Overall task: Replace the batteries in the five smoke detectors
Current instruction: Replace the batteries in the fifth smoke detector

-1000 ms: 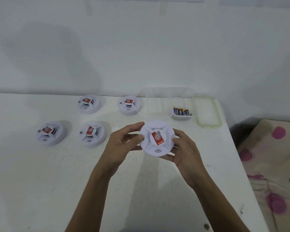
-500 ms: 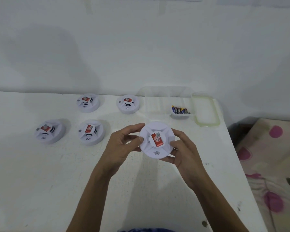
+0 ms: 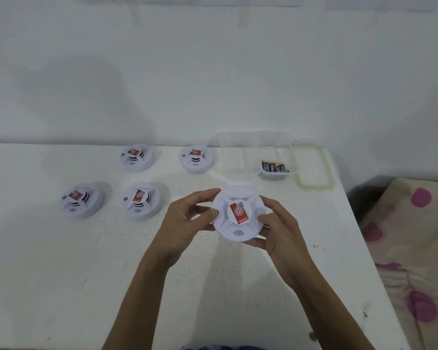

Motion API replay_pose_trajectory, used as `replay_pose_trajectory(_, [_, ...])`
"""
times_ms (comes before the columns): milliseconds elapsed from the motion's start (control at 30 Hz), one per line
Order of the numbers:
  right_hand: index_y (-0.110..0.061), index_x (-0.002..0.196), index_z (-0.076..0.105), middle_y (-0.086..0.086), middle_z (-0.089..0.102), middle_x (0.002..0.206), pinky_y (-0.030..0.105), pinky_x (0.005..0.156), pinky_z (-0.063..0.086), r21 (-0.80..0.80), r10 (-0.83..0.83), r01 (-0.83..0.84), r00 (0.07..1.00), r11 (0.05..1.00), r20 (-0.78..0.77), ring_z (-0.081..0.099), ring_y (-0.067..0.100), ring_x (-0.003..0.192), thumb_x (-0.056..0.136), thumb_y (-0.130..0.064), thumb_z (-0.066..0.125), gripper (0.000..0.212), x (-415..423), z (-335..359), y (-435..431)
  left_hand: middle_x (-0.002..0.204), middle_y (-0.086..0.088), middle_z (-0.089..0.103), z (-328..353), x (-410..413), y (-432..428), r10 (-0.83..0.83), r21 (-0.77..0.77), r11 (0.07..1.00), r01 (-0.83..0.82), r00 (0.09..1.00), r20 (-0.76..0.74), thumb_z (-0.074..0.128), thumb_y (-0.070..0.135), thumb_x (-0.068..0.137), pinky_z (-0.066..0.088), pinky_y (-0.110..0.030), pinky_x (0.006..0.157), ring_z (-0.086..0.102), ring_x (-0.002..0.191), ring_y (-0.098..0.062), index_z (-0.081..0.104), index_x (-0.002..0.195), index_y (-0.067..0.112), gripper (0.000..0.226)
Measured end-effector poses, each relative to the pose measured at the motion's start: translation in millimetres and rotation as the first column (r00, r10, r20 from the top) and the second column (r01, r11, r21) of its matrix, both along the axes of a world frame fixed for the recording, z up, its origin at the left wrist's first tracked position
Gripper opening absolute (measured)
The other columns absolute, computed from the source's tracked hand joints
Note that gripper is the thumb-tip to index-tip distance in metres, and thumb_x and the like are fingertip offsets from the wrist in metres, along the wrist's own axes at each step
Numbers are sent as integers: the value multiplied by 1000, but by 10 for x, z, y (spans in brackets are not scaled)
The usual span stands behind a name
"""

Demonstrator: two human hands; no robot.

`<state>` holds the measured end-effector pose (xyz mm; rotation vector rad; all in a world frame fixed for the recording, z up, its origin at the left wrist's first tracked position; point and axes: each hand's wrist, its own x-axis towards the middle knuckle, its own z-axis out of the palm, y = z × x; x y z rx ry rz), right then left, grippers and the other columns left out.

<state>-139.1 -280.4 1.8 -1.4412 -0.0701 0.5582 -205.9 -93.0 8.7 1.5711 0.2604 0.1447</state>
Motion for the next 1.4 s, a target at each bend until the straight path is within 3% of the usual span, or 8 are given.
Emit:
replay_pose_trajectory(533, [-21,122,60,3,69,113,45,77,59,-28,-21,21,1000,999,-1,69,24,97,98,-10,46,30,-102,17,34,113,5,69,-2,-81,23,-5,-10,1000,5,1000,2,60,11,89,57,-30,73,68,97,-19,62,121,21,33])
replay_pose_trajectory(700, [-18,122,60,6,69,113,50,79,58,-22,-44,43,999,999,-17,69,26,98,97,-10,47,29,-125,51,71,109,7,71,20,-94,31,-16,-97,995,15,1000,-7,56,7,92,56,-27,72,68,98,-16,61,120,20,32])
replay_pose_trajectory(867, [-20,120,61,2,71,110,44,76,59,-37,-46,46,999,998,-2,70,23,96,98,-10,47,28,-155,84,132,111,9,70,49,-128,97,-22,-122,992,20,1000,-15,55,9,91,55,-25,71,68,98,-14,62,118,24,32])
replay_pose_trajectory(1167, [-19,122,61,4,69,114,50,79,58,-52,-31,31,999,998,-6,68,26,100,97,-12,48,29,-238,117,294,112,11,69,52,-245,265,-7,-136,991,3,1000,-28,58,8,91,55,-24,70,67,100,-14,62,118,26,33])
replay_pose_trajectory(1400, [-20,120,62,1,71,107,39,70,60,-67,-3,4,1000,998,21,69,22,95,99,-12,45,28,-308,128,416,115,8,68,32,-317,411,-2,-147,989,-4,999,-40,59,9,89,56,-28,72,66,102,-16,61,120,23,34])
